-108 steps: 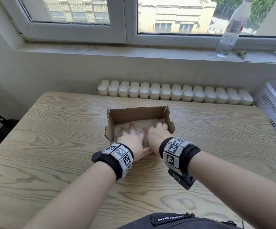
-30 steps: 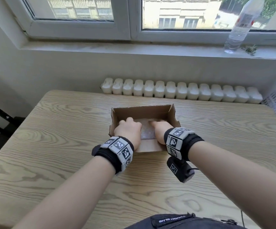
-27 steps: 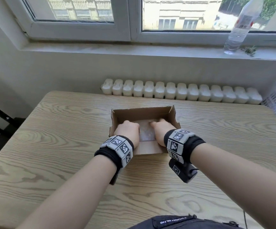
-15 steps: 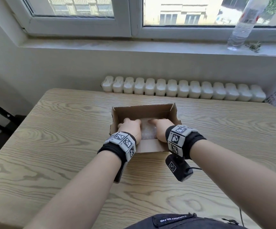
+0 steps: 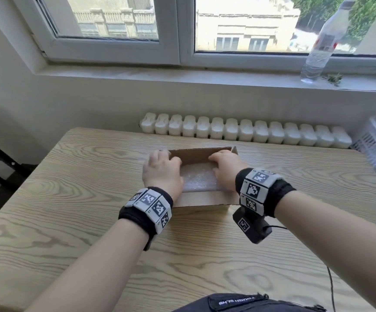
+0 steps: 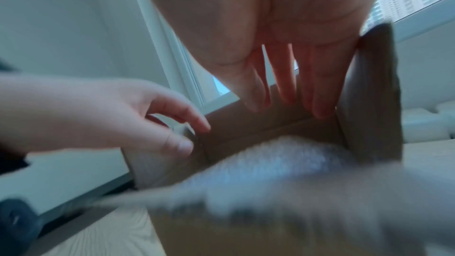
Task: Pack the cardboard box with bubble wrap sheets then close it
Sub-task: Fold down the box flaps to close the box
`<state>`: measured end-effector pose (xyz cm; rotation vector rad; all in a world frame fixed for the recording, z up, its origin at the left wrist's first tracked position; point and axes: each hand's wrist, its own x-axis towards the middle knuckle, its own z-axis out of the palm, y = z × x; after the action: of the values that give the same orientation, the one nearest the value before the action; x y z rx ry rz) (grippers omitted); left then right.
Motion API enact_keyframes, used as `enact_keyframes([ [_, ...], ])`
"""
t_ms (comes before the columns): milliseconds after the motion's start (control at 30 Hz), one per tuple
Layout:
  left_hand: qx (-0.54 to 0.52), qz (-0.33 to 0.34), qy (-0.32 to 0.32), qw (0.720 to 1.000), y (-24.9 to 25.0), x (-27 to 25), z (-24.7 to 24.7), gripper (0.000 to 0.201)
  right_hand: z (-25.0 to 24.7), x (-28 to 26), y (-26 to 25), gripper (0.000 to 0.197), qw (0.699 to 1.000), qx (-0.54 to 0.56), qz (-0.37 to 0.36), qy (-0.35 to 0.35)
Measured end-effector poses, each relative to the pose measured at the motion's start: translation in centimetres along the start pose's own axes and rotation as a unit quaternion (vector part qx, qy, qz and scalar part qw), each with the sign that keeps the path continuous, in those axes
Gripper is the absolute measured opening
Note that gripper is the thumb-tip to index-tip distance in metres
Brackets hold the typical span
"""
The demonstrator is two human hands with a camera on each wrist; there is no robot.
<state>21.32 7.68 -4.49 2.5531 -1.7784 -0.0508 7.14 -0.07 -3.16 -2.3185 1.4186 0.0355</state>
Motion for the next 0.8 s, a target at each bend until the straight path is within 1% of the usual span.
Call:
enact_keyframes([
  [33, 0.014, -0.019, 0.01, 1.0, -0.4, -0.2, -0.2, 0.044, -0.7, 0.1, 0.0, 0.05, 1.0, 0.0, -0.003, -0.006],
  [67, 0.016, -0.039, -0.001, 0.999, -0.7, -0.3, -0.3, 0.051, -1.3, 0.3, 0.2, 0.051, 1.0, -0.005, -0.006, -0.013],
  [167, -0.012, -0.076, -0.066, 0.995, -1.3, -0.6, 0.2, 0.07, -2.8, 1.0, 0.6, 0.055, 0.999, -0.025, -0.017, -0.043],
  [233, -0.026, -0.078, -0.074, 0.994, -1.4, -0.7, 0.7, 0.069, -3.2, 1.4, 0.8, 0.057, 0.996, -0.047, -0.017, -0.071],
  [333, -0.04, -0.063, -0.087, 0.993, -1.2, -0.5, 1.0, 0.062, -3.0, 1.7, 1.2, 0.059, 0.992, -0.084, -0.019, -0.094],
  [433, -0.056, -0.017, -0.092, 0.994, -0.8, -0.5, 1.6, 0.048, -2.2, 1.8, 1.7, 0.06, 0.99, -0.098, -0.011, -0.105],
  [500, -0.06, 0.015, -0.111, 0.992, -0.6, -0.6, 2.3, 0.054, -1.9, 1.9, 2.0, 0.06, 0.989, -0.104, -0.006, -0.105],
  [567, -0.06, 0.028, -0.132, 0.989, -0.6, -0.6, 2.5, 0.062, -1.6, 2.0, 2.3, 0.059, 0.989, -0.107, 0.001, -0.099],
  [667, -0.057, 0.046, -0.163, 0.984, -0.9, -0.7, 2.3, 0.063, -1.2, 1.9, 2.7, 0.059, 0.993, -0.098, 0.021, -0.069],
  [733, -0.05, 0.055, -0.177, 0.981, -1.1, -1.1, 2.1, 0.072, -0.7, 1.5, 2.8, 0.06, 0.999, -0.043, 0.023, 0.004],
  [800, -0.034, 0.065, -0.18, 0.981, -1.3, -1.6, 2.1, 0.078, -0.4, 1.0, 2.6, 0.058, 0.995, 0.042, 0.02, 0.091],
])
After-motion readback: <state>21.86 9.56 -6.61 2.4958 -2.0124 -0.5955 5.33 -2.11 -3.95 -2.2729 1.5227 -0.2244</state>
